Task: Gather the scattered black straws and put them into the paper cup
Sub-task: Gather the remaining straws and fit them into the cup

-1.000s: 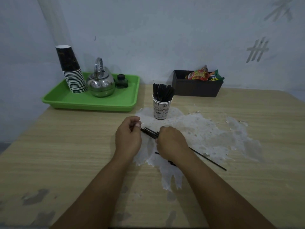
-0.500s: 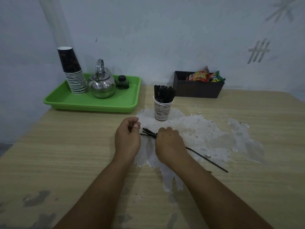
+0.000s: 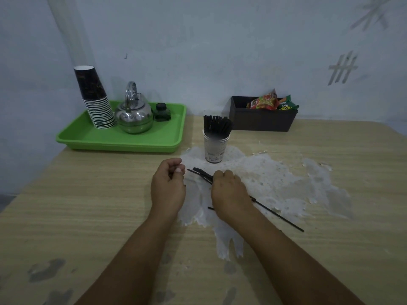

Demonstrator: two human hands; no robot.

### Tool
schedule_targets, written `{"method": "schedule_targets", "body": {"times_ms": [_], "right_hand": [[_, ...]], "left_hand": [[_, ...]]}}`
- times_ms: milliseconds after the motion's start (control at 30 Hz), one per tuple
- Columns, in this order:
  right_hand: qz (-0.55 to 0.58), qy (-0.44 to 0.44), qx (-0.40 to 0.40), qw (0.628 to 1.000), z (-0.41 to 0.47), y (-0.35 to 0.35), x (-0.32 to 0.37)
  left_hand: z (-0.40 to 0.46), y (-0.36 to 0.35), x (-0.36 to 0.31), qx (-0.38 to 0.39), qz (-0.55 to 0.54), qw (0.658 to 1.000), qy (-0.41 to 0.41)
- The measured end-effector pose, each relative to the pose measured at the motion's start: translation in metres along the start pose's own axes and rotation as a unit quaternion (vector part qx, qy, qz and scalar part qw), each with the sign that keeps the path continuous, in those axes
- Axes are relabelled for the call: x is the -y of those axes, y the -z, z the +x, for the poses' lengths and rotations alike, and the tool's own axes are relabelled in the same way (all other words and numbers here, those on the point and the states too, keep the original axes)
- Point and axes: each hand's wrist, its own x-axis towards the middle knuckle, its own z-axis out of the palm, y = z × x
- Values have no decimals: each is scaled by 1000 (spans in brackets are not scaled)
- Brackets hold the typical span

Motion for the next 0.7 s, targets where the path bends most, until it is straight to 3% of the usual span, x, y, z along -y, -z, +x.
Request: {"method": "schedule_targets", "body": {"times_ms": [167, 233, 367, 467, 633, 700], "right_hand": [[102, 12, -30, 994, 2, 17, -13], [193, 0, -51, 980, 4, 23, -23], [434, -50, -112, 892, 8, 31, -42], [542, -119, -163, 816, 12, 30, -49], [591, -146, -198, 768, 14, 28, -55], [598, -136, -193, 766, 13, 25, -57]], "left_hand": [[0, 0, 1, 2, -3, 1000, -3], [0, 0, 1, 5, -3, 1000, -3], [0, -4, 2, 6, 5, 1000, -23], [1, -9, 1, 8, 19, 998, -55], [6, -23, -6, 26, 42, 995, -90], [11, -28, -8, 29, 45, 994, -91]]}}
